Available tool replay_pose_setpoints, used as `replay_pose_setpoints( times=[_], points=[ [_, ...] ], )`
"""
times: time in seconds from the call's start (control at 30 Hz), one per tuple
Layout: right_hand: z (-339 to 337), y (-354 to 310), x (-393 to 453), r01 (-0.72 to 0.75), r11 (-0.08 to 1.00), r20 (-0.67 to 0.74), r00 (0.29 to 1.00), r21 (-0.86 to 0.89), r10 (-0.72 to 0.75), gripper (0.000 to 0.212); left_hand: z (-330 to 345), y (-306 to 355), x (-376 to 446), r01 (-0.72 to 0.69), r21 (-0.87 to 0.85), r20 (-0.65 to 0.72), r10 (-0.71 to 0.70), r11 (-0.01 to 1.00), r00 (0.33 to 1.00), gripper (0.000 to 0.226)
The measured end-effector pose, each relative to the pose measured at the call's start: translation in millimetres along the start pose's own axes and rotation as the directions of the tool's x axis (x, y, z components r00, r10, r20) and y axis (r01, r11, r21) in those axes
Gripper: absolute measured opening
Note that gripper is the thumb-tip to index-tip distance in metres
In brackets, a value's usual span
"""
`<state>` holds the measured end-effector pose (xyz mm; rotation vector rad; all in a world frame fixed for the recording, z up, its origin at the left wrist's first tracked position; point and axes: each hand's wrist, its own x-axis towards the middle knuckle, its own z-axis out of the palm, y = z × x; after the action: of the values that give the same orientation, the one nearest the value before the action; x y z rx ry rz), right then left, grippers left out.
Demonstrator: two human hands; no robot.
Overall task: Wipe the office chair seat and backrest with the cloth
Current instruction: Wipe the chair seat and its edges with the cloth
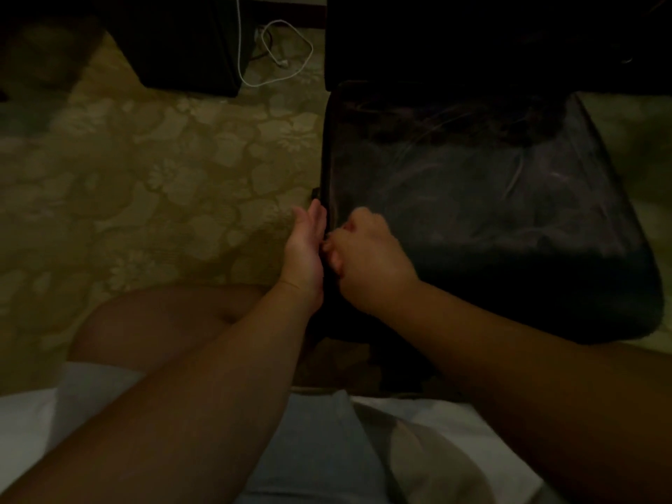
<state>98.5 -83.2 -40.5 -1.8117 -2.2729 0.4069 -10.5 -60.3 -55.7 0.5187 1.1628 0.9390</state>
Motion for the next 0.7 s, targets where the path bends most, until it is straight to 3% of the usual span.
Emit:
replay_pose_setpoints(
  times=[0.1,0.17,0.27,0.33,0.4,0.47,0.53,0.6,0.7],
  points=[
    [-7,4,-12,0.204,0.977,0.134,0.968,0.069,-0.212,0.025,5,9,-1,-0.023,0.113,-0.095,0.034,0.993,0.995,0.050],
    [-21,31,-27,0.239,0.965,0.207,0.944,0.106,-0.257,0.024,7,12,5,0.000,0.078,-0.194,0.016,0.997,0.981,0.053],
    [-42,81,-56,0.129,0.987,0.279,0.948,0.093,-0.151,0.031,15,-4,1,-0.152,0.514,-0.224,0.304,0.844,0.926,0.055],
    [-56,112,-80,0.042,0.998,0.273,0.960,0.055,-0.056,0.030,33,-20,-22,-0.361,0.631,-0.090,0.527,0.687,0.845,0.051],
    [-68,133,-106,-0.054,0.998,0.268,0.962,0.015,0.048,0.027,55,-42,-44,-0.597,0.687,0.193,0.688,0.414,0.700,0.038],
    [-80,148,-125,-0.122,0.992,0.283,0.951,-0.023,0.123,0.025,77,-69,-57,-0.733,0.661,0.480,0.660,0.162,0.578,0.029],
    [-93,170,-133,-0.172,0.985,0.224,0.959,-0.017,0.171,0.032,94,-89,-56,-0.800,0.595,0.636,0.567,0.072,0.524,0.026],
    [-109,203,-134,-0.252,0.967,0.115,0.960,-0.036,0.255,0.046,103,-105,-47,-0.785,0.614,0.659,0.495,0.081,0.566,0.029],
    [-127,258,-143,-0.439,0.891,-0.006,0.898,-0.114,0.441,0.040,99,-117,-27,-0.707,0.699,0.609,0.428,0.107,0.668,0.033]
  ],
)
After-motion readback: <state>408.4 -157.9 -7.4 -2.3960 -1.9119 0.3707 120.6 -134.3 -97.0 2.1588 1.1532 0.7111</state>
